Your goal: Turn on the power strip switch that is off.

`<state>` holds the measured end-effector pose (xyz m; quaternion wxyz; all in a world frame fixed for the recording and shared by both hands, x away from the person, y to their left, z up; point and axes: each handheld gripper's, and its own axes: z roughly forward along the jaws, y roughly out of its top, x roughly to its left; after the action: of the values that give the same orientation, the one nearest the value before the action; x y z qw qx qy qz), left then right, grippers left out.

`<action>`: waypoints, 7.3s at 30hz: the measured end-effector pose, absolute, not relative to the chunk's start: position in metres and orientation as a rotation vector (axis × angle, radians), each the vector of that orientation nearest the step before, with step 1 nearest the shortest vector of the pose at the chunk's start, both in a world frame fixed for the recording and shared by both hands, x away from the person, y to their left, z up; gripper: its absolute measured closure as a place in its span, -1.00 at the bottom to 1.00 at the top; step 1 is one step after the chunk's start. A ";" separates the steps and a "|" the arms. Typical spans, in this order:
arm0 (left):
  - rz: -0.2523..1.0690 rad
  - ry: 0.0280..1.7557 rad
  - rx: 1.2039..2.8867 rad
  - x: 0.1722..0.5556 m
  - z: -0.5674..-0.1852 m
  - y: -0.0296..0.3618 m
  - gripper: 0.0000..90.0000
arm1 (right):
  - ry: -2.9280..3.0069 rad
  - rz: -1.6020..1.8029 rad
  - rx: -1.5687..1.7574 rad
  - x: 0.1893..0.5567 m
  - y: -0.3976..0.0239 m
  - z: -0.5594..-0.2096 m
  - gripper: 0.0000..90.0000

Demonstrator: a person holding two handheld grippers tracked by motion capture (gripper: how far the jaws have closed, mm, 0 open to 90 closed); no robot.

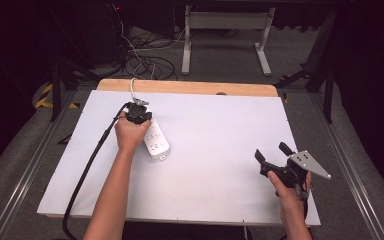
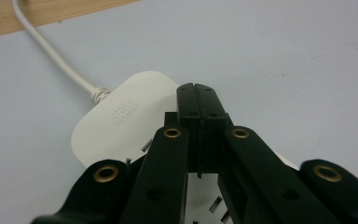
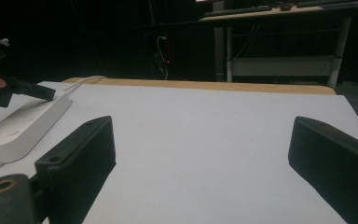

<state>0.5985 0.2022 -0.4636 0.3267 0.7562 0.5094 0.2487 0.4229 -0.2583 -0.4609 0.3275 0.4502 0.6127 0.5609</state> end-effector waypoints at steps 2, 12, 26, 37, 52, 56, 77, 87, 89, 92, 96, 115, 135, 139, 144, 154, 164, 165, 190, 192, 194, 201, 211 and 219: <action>0.659 1.333 1.984 0.598 -0.464 0.202 1.00 | 1.606 1.469 1.178 0.423 -0.259 -0.461 -0.82; 0.651 1.348 1.971 0.598 -0.464 0.202 1.00 | 1.601 1.466 1.178 0.421 -0.259 -0.460 -0.82; 0.663 1.349 2.011 0.601 -0.462 0.199 1.00 | 1.586 1.468 1.187 0.421 -0.261 -0.460 -0.82; 0.674 1.328 2.027 0.602 -0.462 0.200 1.00 | 1.592 1.469 1.188 0.422 -0.259 -0.460 -0.82; 0.669 1.325 2.034 0.601 -0.462 0.200 1.00 | 1.593 1.467 1.196 0.422 -0.260 -0.461 -0.82; 0.666 1.329 2.024 0.601 -0.462 0.201 1.00 | 1.593 1.467 1.198 0.422 -0.260 -0.461 -0.82; 0.591 1.323 1.994 0.602 -0.461 0.206 1.00 | 1.611 1.458 1.202 0.423 -0.258 -0.465 -0.82; 0.597 1.316 1.940 0.600 -0.461 0.209 1.00 | 1.614 1.456 1.202 0.424 -0.258 -0.465 -0.82; 0.590 1.303 1.876 0.597 -0.460 0.212 1.00 | 1.614 1.456 1.203 0.423 -0.258 -0.465 -0.82; 0.638 1.272 1.888 0.593 -0.459 0.215 1.00 | 1.613 1.456 1.207 0.424 -0.259 -0.466 -0.81; 0.658 1.256 1.848 0.587 -0.452 0.219 1.00 | 1.616 1.454 1.205 0.424 -0.258 -0.466 -0.81; 0.834 1.032 1.555 0.512 -0.418 0.239 1.00 | 1.616 1.451 1.200 0.426 -0.256 -0.465 -0.81; 0.952 1.063 1.388 0.450 -0.421 0.267 1.00 | 1.618 1.441 1.184 0.426 -0.254 -0.463 -0.81; 0.964 1.057 1.379 0.450 -0.420 0.265 1.00 | 1.616 1.444 1.185 0.425 -0.255 -0.463 -0.81; 0.984 1.067 1.376 0.450 -0.421 0.267 1.00 | 1.612 1.442 1.190 0.425 -0.257 -0.463 -0.81; 0.993 1.077 1.363 0.452 -0.422 0.270 0.94 | 1.620 1.440 1.189 0.425 -0.257 -0.464 -0.81; 0.990 1.073 1.369 0.452 -0.422 0.272 0.95 | 1.615 1.440 1.193 0.424 -0.258 -0.464 -0.81; 0.993 1.074 1.360 0.452 -0.422 0.273 0.94 | 1.615 1.439 1.190 0.424 -0.258 -0.464 -0.81; 1.079 1.001 1.309 0.456 -0.425 0.274 -0.56 | 1.608 1.444 1.196 0.424 -0.259 -0.463 -0.81; 1.087 1.004 1.307 0.456 -0.425 0.274 -0.57 | 1.607 1.443 1.196 0.424 -0.259 -0.463 -0.81; 1.100 1.011 1.308 0.456 -0.425 0.274 -0.59 | 1.609 1.442 1.197 0.424 -0.259 -0.463 -0.81; 1.121 1.025 1.301 0.456 -0.426 0.275 -0.73 | 1.605 1.440 1.197 0.424 -0.260 -0.463 -0.81; 1.127 1.039 1.311 0.456 -0.427 0.277 -0.75 | 1.608 1.440 1.196 0.425 -0.259 -0.464 -0.81; 1.131 1.045 1.317 0.456 -0.428 0.278 -0.76 | 1.614 1.440 1.190 0.426 -0.258 -0.463 -0.81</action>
<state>0.4564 0.2777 -0.4279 0.5292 0.5516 0.4377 0.4734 0.4259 -0.2579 -0.4635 0.3301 0.4549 0.6172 0.5506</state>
